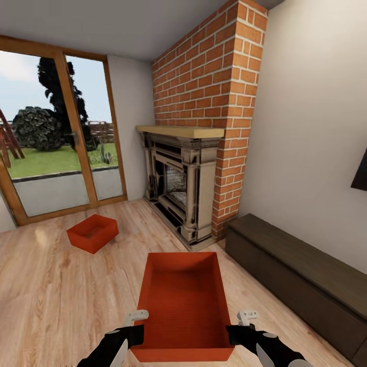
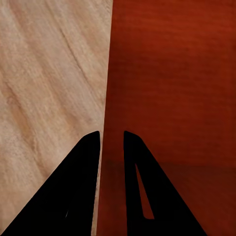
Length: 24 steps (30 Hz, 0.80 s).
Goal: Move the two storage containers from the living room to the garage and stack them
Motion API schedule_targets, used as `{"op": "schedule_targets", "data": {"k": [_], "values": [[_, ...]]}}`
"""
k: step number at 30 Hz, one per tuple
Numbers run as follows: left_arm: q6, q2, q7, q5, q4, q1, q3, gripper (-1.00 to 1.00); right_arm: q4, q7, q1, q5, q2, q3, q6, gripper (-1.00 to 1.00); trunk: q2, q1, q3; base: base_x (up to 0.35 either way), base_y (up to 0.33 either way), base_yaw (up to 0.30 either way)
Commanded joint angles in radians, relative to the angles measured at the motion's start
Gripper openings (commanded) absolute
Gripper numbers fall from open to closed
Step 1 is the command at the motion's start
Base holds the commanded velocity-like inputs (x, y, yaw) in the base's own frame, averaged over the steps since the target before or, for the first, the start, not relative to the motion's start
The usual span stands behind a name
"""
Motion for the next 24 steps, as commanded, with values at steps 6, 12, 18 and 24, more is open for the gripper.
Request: {"op": "schedule_targets", "data": {"k": [6,12,18,24], "values": [[0.006,0.002,0.013,-0.025,-0.006,-0.001,0.01,-1.0,0.004,0.003,0.0,0.017,-0.001,0.01,-0.001,-1.0,-0.001,0.0,-0.001,0.0,0.0,0.299],[0.006,0.002,0.013,-0.025,-0.006,-0.001,0.01,-1.0,0.004,0.004,0.0,0.017,-0.001,0.01,0.0,-1.0,-0.001,0.0,-0.001,0.0,0.0,0.299],[0.006,0.002,0.013,-0.025,-0.006,-0.001,0.01,-1.0,0.004,0.004,0.0,0.017,-0.001,0.01,0.0,-1.0,-0.001,0.0,-0.001,0.0,0.0,0.299],[0.006,0.002,0.013,-0.025,-0.006,-0.001,0.01,-1.0,0.004,0.003,0.0,0.017,-0.001,0.01,0.0,-1.0,-0.001,0.0,-0.001,0.0,0.0,0.299]]}}
